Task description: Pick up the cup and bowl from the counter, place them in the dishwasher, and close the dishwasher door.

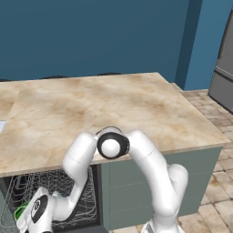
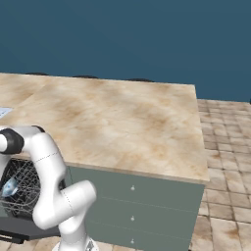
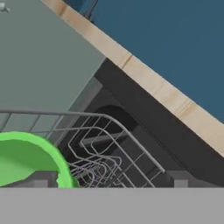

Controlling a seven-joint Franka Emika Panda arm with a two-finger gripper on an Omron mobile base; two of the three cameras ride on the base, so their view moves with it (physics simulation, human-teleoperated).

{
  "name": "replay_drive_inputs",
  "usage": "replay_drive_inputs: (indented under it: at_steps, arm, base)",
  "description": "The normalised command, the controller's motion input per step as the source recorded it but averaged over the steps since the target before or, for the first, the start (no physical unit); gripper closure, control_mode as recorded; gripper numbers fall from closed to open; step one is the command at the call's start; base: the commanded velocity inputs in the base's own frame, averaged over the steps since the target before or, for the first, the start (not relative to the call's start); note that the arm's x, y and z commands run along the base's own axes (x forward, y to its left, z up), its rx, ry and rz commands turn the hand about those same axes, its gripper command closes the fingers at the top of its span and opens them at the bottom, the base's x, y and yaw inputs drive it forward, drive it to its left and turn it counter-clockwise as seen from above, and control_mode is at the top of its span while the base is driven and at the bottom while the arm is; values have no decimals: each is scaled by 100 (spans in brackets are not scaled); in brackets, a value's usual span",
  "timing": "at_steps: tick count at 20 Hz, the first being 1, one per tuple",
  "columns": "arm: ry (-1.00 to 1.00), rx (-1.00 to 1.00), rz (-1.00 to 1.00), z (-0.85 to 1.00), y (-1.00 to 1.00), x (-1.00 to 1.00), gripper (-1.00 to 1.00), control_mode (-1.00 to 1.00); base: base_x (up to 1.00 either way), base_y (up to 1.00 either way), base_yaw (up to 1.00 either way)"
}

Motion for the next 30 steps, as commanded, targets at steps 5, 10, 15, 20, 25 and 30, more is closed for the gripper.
replay_drive_inputs:
  at_steps: [5,10,15,20,25,30]
  arm:
    - [-18,-3,-3,46,-1,-54,-100,-100]
    - [-17,0,-9,89,-12,-29,-100,-100]
    - [-12,8,-12,70,-12,-26,-100,-100]
    - [-5,21,-13,62,-9,-23,-100,-100]
    - [0,38,-13,61,-12,-20,-100,-100]
    - [0,55,-13,56,-20,-21,-100,-100]
  base:
    - [0,0,0]
    - [0,0,0]
    - [0,0,0]
    - [0,0,0]
    - [0,0,0]
    - [0,0,0]
